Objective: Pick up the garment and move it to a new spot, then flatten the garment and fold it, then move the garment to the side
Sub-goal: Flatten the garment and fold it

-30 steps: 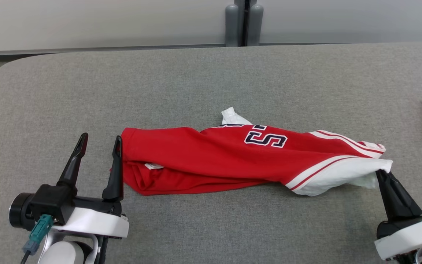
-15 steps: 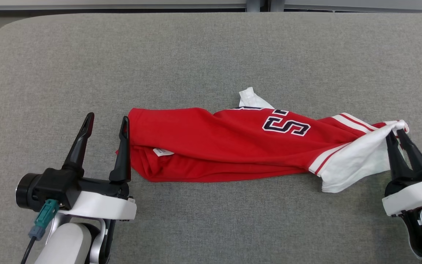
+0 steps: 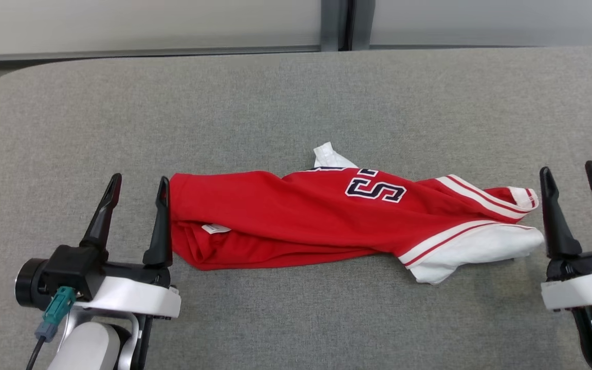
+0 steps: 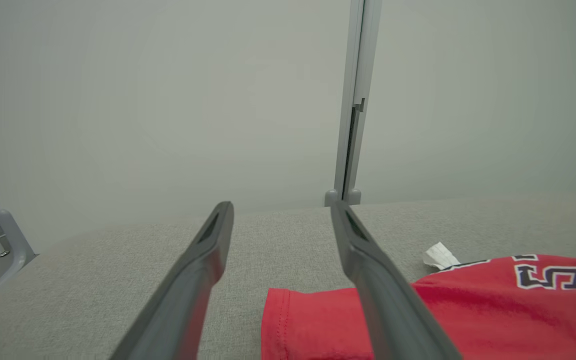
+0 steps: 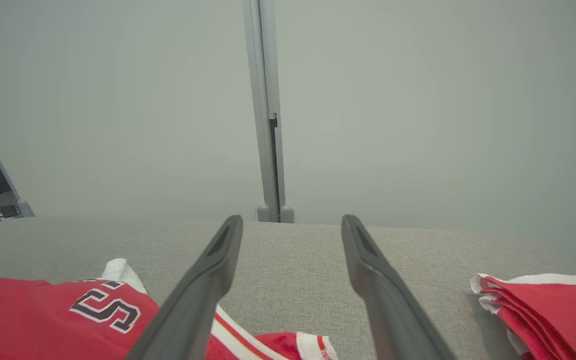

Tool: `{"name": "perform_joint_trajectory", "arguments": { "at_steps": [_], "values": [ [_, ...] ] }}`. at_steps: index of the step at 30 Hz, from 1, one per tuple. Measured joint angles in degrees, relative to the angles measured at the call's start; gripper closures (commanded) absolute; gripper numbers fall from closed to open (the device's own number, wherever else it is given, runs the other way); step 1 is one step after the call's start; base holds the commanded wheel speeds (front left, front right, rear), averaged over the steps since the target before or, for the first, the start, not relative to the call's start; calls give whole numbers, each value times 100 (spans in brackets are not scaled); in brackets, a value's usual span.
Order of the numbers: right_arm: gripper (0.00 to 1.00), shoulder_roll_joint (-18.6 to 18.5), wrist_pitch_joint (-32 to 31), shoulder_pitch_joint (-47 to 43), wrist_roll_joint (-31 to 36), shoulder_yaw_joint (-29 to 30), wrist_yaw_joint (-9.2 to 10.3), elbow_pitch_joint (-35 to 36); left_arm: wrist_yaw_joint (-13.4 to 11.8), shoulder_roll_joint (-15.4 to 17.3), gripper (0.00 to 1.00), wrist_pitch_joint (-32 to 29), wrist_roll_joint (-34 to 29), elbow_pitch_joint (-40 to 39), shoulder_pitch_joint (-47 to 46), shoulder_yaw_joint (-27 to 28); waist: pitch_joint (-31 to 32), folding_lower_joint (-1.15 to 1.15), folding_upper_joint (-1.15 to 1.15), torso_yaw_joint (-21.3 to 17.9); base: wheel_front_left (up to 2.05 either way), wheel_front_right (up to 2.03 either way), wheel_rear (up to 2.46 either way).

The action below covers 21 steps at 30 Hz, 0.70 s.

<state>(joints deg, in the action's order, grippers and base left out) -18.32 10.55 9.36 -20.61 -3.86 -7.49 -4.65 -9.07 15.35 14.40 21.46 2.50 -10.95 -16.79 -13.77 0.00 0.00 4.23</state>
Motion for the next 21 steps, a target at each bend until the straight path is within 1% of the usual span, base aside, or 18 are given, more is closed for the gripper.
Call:
{"name": "perform_joint_trajectory", "arguments": {
  "at_steps": [7,12,17,21],
  "values": [
    [0,279,-332,-674,166,29,0,549,0,82,0,-7,86,100,338,11,434,0,0,-100,0,0,0],
    [0,465,-542,-1098,243,54,0,793,-34,127,0,-29,160,99,617,27,694,0,0,-152,0,0,0],
    [0,539,-666,-1263,261,102,0,959,-57,164,0,-82,198,49,754,23,838,0,0,-160,0,0,0],
    [0,549,-731,-1295,287,140,0,1048,-91,175,0,-126,202,0,760,11,833,0,0,-144,0,0,0]
  ]
}}
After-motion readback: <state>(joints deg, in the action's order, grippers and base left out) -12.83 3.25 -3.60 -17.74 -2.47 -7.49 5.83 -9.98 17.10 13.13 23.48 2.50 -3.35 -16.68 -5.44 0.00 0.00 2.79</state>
